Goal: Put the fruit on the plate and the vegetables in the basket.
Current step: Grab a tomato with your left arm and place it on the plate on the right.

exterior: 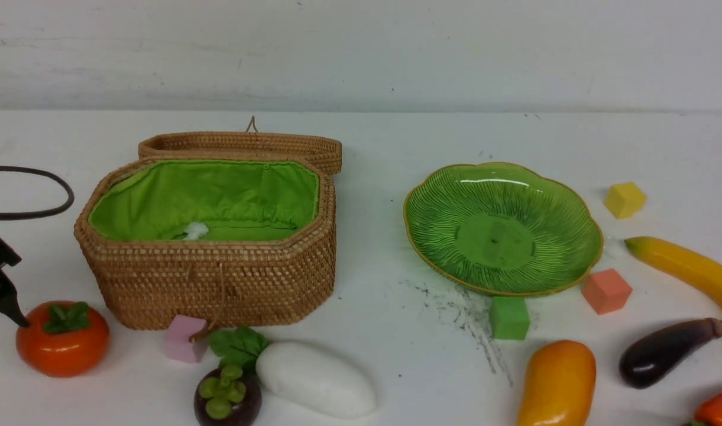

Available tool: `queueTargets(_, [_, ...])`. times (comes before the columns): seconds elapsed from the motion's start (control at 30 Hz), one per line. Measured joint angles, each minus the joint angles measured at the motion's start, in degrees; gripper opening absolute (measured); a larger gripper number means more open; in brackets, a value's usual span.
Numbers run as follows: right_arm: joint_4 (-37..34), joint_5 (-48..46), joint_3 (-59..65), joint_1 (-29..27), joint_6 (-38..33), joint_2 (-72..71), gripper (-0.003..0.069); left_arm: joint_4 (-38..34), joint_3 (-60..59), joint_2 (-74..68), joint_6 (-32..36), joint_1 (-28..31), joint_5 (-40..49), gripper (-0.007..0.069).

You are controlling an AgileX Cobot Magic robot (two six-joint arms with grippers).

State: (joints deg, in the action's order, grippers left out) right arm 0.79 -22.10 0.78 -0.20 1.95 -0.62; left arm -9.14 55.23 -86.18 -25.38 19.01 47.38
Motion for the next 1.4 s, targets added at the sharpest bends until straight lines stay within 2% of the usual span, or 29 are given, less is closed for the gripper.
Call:
queueTargets(0.4, [0.00, 0.00, 0.00, 0.00, 0.00, 0.00, 0.0243, 0.40, 0.04, -6.56, 0.41, 0.00, 0.14, 0.0575])
queueTargets(0.87, [0.00, 0.00, 0.00, 0.00, 0.00, 0.00, 0.0243, -1.20, 0.10, -7.68, 0.50, -0.07, -4.28, 0.0575])
queueTargets(1.4, [0.00, 0.00, 0.00, 0.00, 0.00, 0.00, 0.0243, -5.39, 0.85, -10.02, 1.92, -0.07, -6.75, 0.0572])
